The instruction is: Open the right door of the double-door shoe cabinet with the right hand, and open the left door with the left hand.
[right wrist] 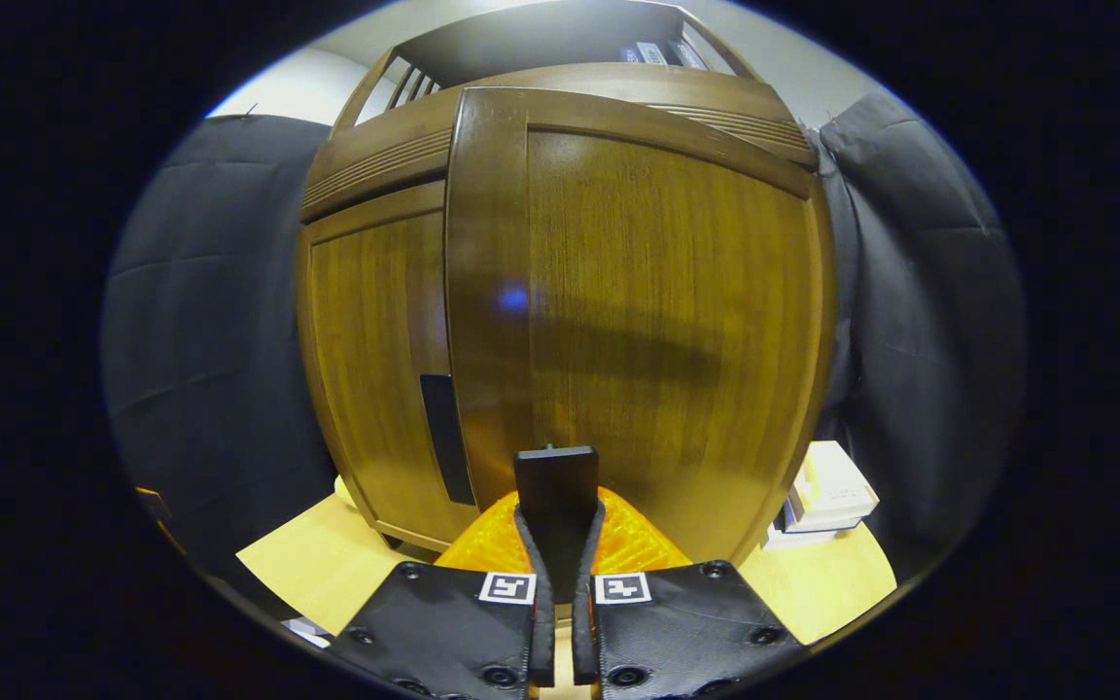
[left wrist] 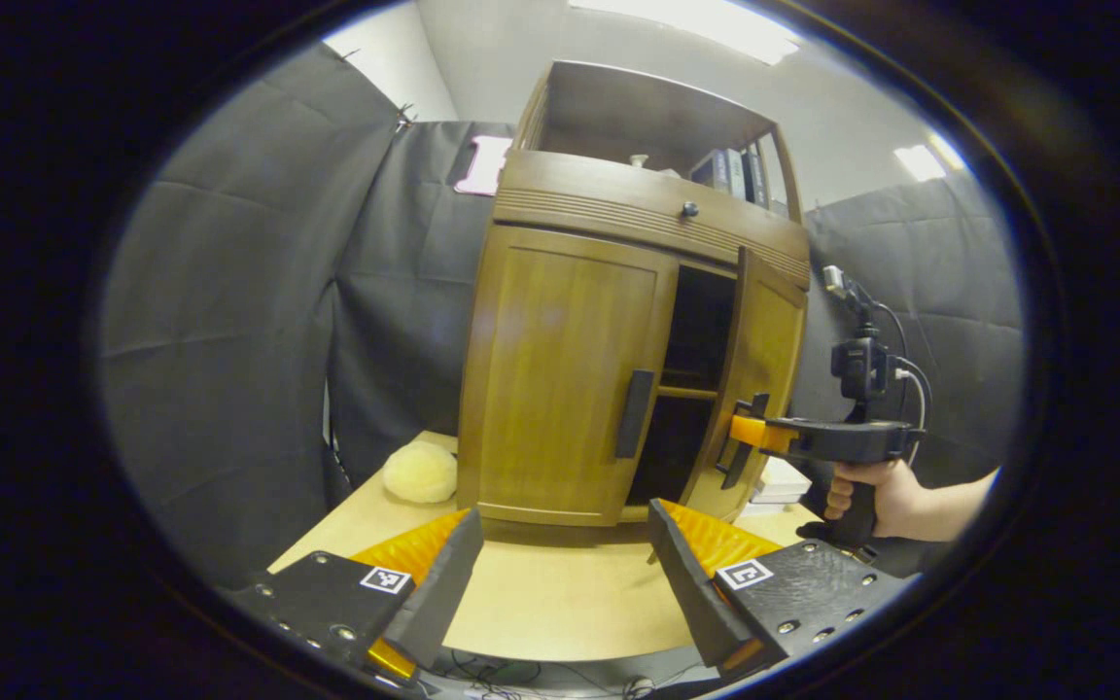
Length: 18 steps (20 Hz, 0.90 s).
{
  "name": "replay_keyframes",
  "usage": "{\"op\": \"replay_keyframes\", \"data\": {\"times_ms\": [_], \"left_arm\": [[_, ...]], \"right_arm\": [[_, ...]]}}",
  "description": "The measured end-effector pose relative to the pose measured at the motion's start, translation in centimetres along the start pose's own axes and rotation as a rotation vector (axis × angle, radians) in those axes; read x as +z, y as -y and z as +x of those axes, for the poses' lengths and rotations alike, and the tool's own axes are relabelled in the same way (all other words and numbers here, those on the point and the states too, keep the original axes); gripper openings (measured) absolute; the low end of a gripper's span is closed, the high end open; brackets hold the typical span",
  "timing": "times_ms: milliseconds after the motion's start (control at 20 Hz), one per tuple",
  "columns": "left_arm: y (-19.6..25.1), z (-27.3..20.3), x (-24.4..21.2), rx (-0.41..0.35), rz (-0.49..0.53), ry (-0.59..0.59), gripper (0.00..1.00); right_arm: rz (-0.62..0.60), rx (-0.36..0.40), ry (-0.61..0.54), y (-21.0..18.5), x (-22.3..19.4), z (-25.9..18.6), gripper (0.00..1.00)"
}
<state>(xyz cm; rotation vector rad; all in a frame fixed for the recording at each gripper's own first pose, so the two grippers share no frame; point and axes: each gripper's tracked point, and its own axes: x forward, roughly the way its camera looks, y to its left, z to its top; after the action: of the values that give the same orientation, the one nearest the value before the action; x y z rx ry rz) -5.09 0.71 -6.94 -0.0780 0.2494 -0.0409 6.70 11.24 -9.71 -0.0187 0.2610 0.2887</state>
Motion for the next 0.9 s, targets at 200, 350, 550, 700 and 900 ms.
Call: {"op": "replay_keyframes", "data": {"times_ms": [200, 350, 550, 700, 900], "left_arm": [[1.6, 0.4, 3.0, -0.016, 0.005, 0.047, 1.0], [2.7, 1.2, 4.4, -0.012, 0.006, 0.065, 1.0], [6.0, 1.7, 4.7, -0.019, 0.038, 0.051, 1.0], [8.6, 1.8, 4.6, -0.007, 0.043, 0.031, 1.0], [11.7, 2.3, 4.4, -0.014, 0.017, 0.029, 1.0]], "right_arm": [[0.005, -0.001, 0.003, 1.4, -0.6, -2.4, 0.08], [0.013, 0.009, -0.019, 2.5, -0.9, -4.0, 0.08], [0.021, 0.047, -0.026, 4.5, -1.7, -6.5, 0.08], [0.036, 0.079, -0.031, 5.9, -2.1, -7.8, 0.08], [0.03, 0.096, -0.034, 8.4, -2.4, -9.4, 0.08]]}}
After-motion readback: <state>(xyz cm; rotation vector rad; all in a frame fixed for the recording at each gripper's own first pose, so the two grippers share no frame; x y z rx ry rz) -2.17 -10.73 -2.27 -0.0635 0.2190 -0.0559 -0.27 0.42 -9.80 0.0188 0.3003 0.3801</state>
